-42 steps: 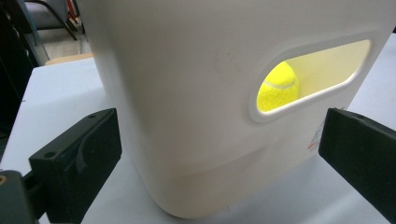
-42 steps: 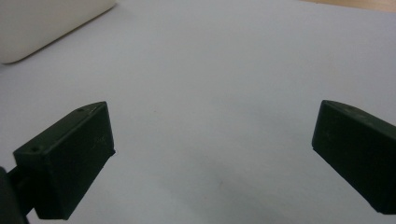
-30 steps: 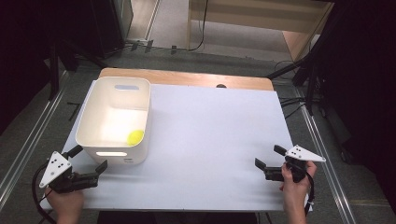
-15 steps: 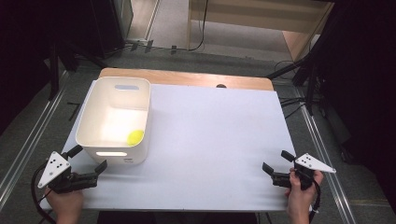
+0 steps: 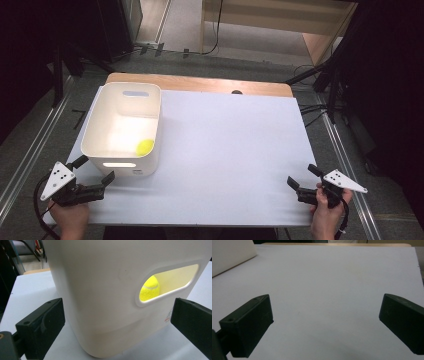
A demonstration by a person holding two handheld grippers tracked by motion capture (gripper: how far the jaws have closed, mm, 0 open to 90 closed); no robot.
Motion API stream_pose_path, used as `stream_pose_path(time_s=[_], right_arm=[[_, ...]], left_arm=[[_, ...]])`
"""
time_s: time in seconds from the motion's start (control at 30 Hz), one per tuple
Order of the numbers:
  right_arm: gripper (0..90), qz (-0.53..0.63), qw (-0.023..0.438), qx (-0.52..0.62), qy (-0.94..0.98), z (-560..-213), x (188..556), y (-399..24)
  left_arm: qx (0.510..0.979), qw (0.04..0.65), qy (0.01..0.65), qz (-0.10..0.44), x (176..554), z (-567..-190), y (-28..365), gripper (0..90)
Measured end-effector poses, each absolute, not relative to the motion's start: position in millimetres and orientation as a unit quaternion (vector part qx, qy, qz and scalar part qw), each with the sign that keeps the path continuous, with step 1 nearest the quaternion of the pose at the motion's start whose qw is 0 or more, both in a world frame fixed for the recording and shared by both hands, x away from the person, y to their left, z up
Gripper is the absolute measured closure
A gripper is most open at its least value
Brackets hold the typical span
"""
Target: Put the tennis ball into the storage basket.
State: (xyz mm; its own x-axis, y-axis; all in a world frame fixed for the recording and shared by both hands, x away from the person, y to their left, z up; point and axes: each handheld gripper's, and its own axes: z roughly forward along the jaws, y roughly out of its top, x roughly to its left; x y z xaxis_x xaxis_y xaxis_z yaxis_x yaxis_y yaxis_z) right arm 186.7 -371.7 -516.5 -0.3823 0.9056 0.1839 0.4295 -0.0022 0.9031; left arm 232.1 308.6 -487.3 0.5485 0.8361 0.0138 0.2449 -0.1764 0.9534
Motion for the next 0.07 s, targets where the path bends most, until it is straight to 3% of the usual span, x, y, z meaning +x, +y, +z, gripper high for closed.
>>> stream_pose_path(time_s=[0.07], right_arm=[[0.0,0.488,0.238,0.510,0.667,-519.9,188.2,-376.0]], left_arm=[[0.712,0.516,0.380,0.285,232.4,-487.3,308.2,0.0]])
